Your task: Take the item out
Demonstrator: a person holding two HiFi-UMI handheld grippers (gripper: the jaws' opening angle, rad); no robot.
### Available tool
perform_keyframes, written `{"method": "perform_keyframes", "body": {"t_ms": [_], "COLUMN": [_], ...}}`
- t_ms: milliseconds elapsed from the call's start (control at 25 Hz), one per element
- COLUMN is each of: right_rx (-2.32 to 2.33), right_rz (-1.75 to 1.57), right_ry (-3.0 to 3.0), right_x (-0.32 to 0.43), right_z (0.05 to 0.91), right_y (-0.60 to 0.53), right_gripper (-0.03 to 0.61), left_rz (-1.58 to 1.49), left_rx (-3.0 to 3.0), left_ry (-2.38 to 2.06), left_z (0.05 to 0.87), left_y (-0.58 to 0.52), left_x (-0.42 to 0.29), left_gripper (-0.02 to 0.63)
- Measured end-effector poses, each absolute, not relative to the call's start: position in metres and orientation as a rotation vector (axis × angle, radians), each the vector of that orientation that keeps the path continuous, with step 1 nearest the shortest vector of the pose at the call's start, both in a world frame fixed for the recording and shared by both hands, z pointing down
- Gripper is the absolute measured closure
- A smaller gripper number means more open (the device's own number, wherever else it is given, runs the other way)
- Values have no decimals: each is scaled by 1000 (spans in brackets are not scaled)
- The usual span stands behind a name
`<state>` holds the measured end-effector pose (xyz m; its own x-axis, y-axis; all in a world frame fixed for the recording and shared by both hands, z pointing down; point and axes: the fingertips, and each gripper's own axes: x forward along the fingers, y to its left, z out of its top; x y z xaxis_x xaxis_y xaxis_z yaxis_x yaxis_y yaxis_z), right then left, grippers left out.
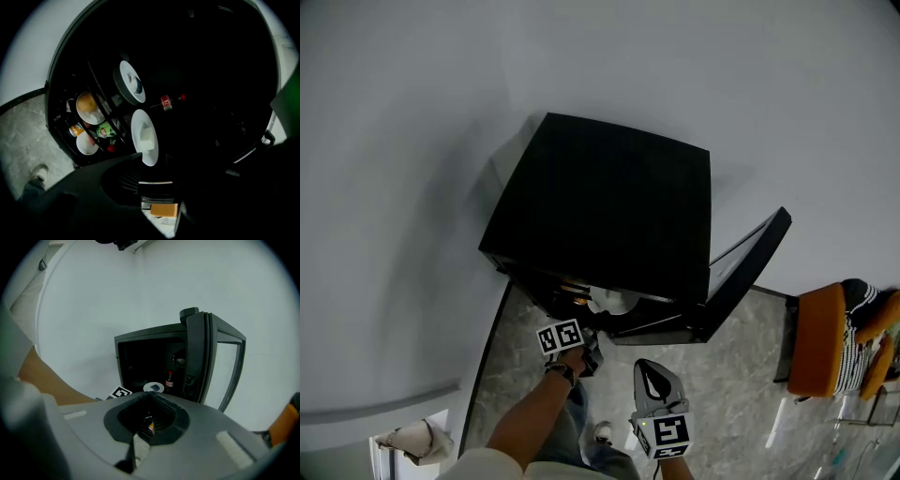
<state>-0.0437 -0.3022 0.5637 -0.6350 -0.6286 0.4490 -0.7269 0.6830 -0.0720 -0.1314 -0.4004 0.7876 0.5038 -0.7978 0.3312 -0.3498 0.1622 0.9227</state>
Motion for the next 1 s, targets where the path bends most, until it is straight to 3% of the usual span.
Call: {"method": "perform_keyframes", "body": {"t_ms": [280, 600, 1000], "right_rx": [1032, 1042, 1044], "right_rz": [393, 406, 403], "right_ry": [-2461, -2444, -2453], "right_x": [-38, -26, -18], "right_z": [581, 589, 589], "right_y": [-299, -301, -301], "right_gripper": [571, 571, 571], "left_rz": [-441, -492, -600], "left_rx": [1332, 1315, 1222], "left_ry": [-1087, -1095, -1078], "left_z": [821, 824, 820], "left_y": [-413, -424, -403], "left_x": [-124, -120, -124], "left_gripper": [455, 563, 581]}}
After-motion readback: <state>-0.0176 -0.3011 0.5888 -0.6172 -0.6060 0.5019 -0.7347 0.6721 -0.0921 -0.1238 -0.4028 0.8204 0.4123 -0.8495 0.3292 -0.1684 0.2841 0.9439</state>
